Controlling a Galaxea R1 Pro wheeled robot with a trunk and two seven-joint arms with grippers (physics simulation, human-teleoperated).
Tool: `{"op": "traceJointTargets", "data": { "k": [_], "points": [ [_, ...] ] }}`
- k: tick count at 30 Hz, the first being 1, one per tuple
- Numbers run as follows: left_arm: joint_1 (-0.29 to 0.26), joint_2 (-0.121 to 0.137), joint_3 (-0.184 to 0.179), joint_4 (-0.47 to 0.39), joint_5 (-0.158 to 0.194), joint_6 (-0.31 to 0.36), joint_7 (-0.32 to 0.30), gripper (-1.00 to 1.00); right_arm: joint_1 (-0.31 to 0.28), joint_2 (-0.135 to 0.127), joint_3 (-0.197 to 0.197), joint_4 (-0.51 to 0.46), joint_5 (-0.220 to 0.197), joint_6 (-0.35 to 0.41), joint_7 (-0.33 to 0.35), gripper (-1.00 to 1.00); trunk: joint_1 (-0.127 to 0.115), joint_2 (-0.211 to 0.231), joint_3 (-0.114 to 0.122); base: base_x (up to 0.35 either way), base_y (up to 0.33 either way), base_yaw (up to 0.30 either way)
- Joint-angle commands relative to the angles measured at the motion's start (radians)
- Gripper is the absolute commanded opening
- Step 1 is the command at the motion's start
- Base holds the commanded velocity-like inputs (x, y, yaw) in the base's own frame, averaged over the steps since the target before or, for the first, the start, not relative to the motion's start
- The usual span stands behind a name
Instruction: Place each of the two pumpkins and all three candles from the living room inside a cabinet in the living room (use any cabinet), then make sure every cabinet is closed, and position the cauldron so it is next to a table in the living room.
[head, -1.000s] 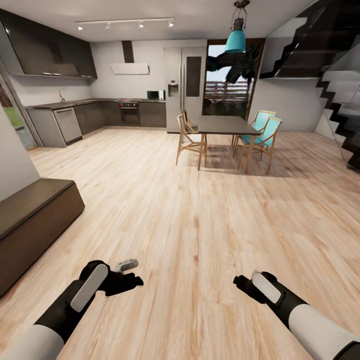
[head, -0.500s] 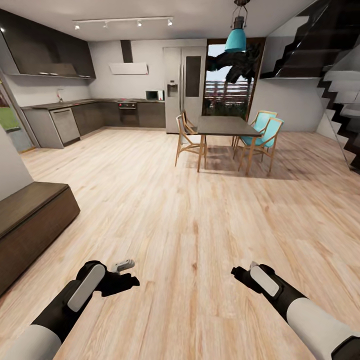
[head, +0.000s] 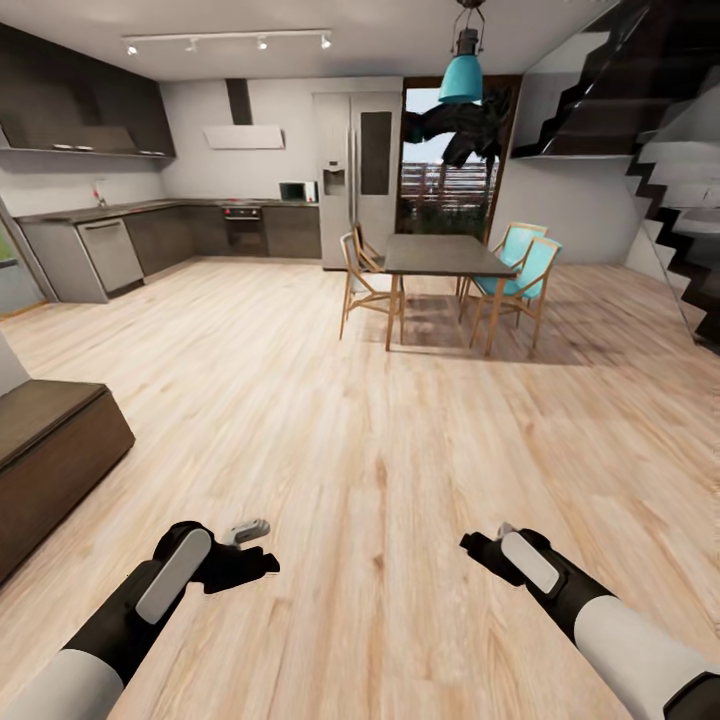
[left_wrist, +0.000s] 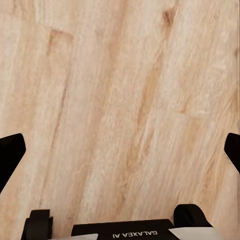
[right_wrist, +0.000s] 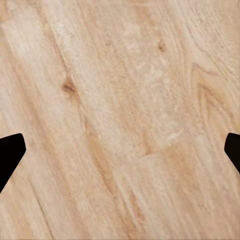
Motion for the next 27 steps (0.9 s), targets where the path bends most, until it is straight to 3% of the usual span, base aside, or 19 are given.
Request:
{"op": "traceJointTargets", "data": {
  "k": [1,16,27],
  "points": [
    [-0.001,0.001,-0.002,-0.001,0.011,0.001,0.01,1.0,-0.001,-0.001,0.007,-0.002,-0.007,0.001,-0.001,1.0,0.0,0.0,0.0,0.303,-0.08,-0.239],
    [-0.001,0.002,-0.001,0.003,0.011,0.001,0.009,1.0,-0.001,0.002,0.007,-0.003,-0.007,0.003,0.009,1.0,0.0,0.0,0.005,0.326,-0.015,-0.265],
    [-0.001,0.002,-0.001,0.004,0.011,0.001,0.01,1.0,-0.001,0.0,0.007,-0.002,-0.007,0.003,0.009,1.0,0.0,0.0,0.005,0.337,0.0,-0.099]
  ]
}}
